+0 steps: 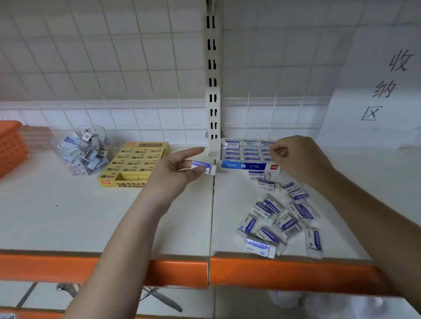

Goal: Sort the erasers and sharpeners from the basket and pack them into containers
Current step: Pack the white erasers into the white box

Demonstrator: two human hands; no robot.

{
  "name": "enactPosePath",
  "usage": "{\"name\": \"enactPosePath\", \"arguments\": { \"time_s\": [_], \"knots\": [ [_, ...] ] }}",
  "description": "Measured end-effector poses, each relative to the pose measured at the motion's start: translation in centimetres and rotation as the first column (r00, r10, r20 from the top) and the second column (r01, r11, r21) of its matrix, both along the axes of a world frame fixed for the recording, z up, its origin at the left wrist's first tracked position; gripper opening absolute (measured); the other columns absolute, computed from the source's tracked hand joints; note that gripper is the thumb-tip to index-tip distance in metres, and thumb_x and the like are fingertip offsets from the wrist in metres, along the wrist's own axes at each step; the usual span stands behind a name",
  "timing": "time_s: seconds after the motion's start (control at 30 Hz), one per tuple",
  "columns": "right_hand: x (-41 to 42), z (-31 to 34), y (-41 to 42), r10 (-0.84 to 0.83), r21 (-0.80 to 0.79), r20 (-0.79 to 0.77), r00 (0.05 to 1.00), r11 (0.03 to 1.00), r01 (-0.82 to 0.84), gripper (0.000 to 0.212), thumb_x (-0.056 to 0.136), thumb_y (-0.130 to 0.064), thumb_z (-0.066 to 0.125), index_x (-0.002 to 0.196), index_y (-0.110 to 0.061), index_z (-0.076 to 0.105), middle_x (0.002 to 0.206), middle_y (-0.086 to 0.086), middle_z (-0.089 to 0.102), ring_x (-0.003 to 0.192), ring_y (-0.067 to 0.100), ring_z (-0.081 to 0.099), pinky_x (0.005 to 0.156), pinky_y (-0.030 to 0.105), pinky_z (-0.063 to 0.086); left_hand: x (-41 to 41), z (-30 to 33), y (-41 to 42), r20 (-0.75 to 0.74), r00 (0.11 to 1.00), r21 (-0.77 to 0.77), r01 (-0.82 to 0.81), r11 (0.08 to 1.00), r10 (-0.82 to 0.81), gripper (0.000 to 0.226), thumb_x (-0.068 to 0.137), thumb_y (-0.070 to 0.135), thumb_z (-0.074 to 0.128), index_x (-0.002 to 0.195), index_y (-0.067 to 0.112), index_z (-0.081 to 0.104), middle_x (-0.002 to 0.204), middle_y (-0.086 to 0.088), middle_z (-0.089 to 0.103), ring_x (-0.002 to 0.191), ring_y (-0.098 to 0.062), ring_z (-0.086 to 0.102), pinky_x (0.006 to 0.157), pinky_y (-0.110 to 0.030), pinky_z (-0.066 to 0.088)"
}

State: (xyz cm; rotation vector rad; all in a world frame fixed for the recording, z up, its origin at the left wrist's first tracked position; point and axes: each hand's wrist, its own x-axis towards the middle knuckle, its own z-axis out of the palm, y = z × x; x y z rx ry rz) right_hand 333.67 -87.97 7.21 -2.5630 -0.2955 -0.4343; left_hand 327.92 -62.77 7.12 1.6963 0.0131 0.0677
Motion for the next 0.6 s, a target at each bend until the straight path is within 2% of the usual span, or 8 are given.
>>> {"name": "enactPosePath", "arguments": {
  "time_s": [0.07,0.17,0.23,0.33,0.4,0.47,0.53,0.6],
  "knots": [
    [-2.3,0.2,0.1,0.086,0.051,-0.037,0.996,0.995,-0.084,0.016,0.088,-0.015,0.064,0.100,-0.013,0.073,0.088,-0.001,0.072,0.071,0.001,0.062,0.072,0.013,0.047,2.1,0.8,-0.4,-0.046,0.998,-0.095,0.029,0.995,-0.034,0.033,0.083,-0.005,0.063,0.110,0.015,0.062,0.078,-0.004,0.062,0.072,-0.014,0.060,0.080,-0.022,0.054],
    [-5.8,0.4,0.3,0.205,0.096,-0.177,0.963,0.977,-0.191,0.014,0.085,-0.018,0.068,0.097,-0.021,0.073,0.078,-0.021,0.063,0.066,-0.013,0.060,0.062,0.000,0.041,4.9,1.8,-1.3,-0.073,0.995,-0.120,0.063,0.991,-0.072,0.021,0.081,-0.006,0.065,0.093,0.011,0.060,0.082,-0.007,0.065,0.071,-0.012,0.064,0.068,-0.018,0.056],
    [-7.5,0.4,0.4,0.278,0.119,-0.265,0.923,0.960,-0.255,0.012,0.082,-0.021,0.071,0.094,-0.024,0.073,0.076,-0.023,0.064,0.072,-0.015,0.060,0.063,0.000,0.041,6.6,2.0,-1.7,-0.073,0.991,-0.052,0.108,0.993,-0.112,0.020,0.081,-0.003,0.066,0.097,0.008,0.064,0.082,-0.003,0.065,0.068,-0.005,0.063,0.063,-0.014,0.053],
    [-9.1,0.3,0.5,0.344,0.123,-0.360,0.867,0.939,-0.322,0.011,0.077,-0.026,0.075,0.088,-0.026,0.074,0.075,-0.016,0.070,0.072,-0.007,0.063,0.066,0.006,0.045,8.7,2.3,-2.2,-0.060,0.983,-0.019,0.174,0.985,-0.175,0.030,0.086,-0.001,0.060,0.116,0.006,0.061,0.087,0.000,0.065,0.061,0.003,0.063,0.059,-0.008,0.047],
    [-9.5,0.0,0.6,0.355,0.101,-0.420,0.835,0.933,-0.346,0.013,0.075,-0.031,0.077,0.087,-0.031,0.073,0.076,-0.016,0.069,0.072,-0.006,0.062,0.067,0.011,0.048,10.2,2.3,-2.4,-0.040,0.976,0.032,0.215,0.976,-0.214,0.032,0.090,0.000,0.055,0.121,0.008,0.059,0.088,0.000,0.064,0.067,0.000,0.063,0.065,-0.010,0.050],
    [-9.7,-0.3,0.6,0.356,0.069,-0.457,0.815,0.928,-0.367,0.016,0.073,-0.039,0.077,0.087,-0.037,0.071,0.079,-0.016,0.069,0.075,-0.005,0.062,0.071,0.019,0.052,11.8,2.2,-2.6,-0.032,0.974,0.131,0.228,0.965,-0.226,0.032,0.092,0.001,0.054,0.122,0.008,0.058,0.084,-0.002,0.060,0.079,-0.011,0.060,0.080,-0.019,0.053],
    [-9.8,-0.3,0.6,0.359,0.053,-0.461,0.812,0.924,-0.379,0.020,0.072,-0.042,0.077,0.090,-0.037,0.070,0.078,-0.018,0.066,0.075,-0.005,0.061,0.070,0.018,0.050,12.9,2.5,-3.0,-0.026,0.977,0.227,0.212,0.950,-0.212,0.023,0.089,0.003,0.059,0.111,0.011,0.060,0.078,-0.003,0.054,0.080,-0.018,0.055,0.086,-0.030,0.052],
    [-9.9,-0.3,0.5,0.360,0.055,-0.463,0.810,0.924,-0.379,0.022,0.074,-0.040,0.076,0.095,-0.035,0.070,0.078,-0.021,0.064,0.076,-0.007,0.060,0.069,0.013,0.048,13.7,2.9,-3.5,-0.005,0.979,0.330,0.194,0.924,-0.204,0.014,0.084,0.005,0.067,0.090,0.015,0.058,0.074,-0.003,0.057,0.072,-0.018,0.057,0.078,-0.031,0.052]
  ]
}}
